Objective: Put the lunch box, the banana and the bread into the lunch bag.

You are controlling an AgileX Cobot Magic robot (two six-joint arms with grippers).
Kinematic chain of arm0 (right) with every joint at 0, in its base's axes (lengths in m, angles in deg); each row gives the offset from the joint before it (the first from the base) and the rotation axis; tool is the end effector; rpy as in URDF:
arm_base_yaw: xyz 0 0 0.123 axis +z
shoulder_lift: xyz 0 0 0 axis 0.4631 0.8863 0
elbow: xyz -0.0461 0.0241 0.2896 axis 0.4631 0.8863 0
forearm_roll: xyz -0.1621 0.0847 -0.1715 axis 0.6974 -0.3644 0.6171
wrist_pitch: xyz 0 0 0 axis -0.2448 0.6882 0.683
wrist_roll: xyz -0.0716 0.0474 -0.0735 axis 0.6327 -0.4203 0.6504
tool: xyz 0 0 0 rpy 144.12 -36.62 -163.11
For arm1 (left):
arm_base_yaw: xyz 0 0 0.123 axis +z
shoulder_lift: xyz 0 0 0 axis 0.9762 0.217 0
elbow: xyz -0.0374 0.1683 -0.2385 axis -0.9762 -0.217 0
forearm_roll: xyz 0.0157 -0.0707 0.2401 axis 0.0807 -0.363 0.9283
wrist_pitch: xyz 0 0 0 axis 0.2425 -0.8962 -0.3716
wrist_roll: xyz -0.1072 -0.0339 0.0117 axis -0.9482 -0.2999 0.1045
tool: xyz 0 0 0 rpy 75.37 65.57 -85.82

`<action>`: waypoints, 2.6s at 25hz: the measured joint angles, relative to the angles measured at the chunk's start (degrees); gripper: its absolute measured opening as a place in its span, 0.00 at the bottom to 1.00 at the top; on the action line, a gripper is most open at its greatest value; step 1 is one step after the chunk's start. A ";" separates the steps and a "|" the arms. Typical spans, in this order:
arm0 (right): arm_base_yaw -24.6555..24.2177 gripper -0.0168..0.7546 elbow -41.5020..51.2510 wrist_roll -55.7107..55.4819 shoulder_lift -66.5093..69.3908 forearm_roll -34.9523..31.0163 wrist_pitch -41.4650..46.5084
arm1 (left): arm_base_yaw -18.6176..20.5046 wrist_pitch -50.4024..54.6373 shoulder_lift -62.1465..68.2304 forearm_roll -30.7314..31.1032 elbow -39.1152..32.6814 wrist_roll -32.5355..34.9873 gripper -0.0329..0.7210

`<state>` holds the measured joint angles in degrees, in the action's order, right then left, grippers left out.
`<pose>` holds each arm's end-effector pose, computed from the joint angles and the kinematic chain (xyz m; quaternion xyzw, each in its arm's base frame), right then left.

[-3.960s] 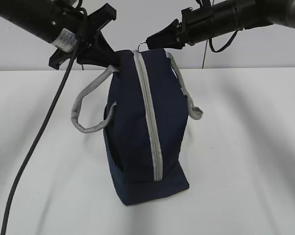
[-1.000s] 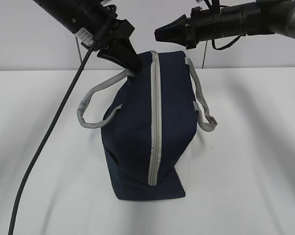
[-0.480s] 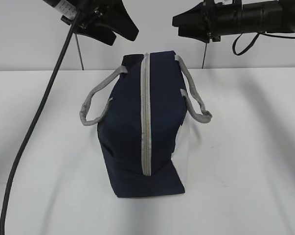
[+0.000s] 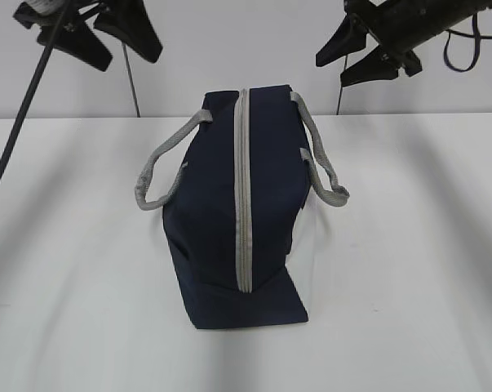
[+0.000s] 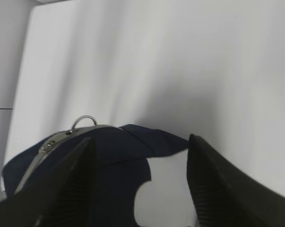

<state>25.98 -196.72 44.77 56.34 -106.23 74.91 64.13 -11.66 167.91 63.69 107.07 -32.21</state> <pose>0.5016 0.0622 0.2676 -0.0640 0.9089 0.3506 0.2167 0.3915 -0.1373 0.3538 0.2000 0.9315 -0.2057 0.2238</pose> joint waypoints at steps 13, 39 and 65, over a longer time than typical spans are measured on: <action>8.24 0.60 17.00 -13.42 -24.66 23.53 1.07 | 0.19 0.50 -11.65 15.50 -9.21 -9.88 0.76; 8.24 0.61 75.97 -13.68 -94.59 32.54 -6.87 | -0.25 -4.91 -67.52 18.11 -63.80 -13.46 0.76; 8.24 0.61 93.17 -14.38 -120.91 48.16 -3.45 | -0.92 -7.56 -99.02 26.89 -78.70 -14.60 0.76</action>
<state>34.22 -103.54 30.39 -64.57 -58.07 71.45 63.21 -19.23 68.89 90.58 28.37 -46.80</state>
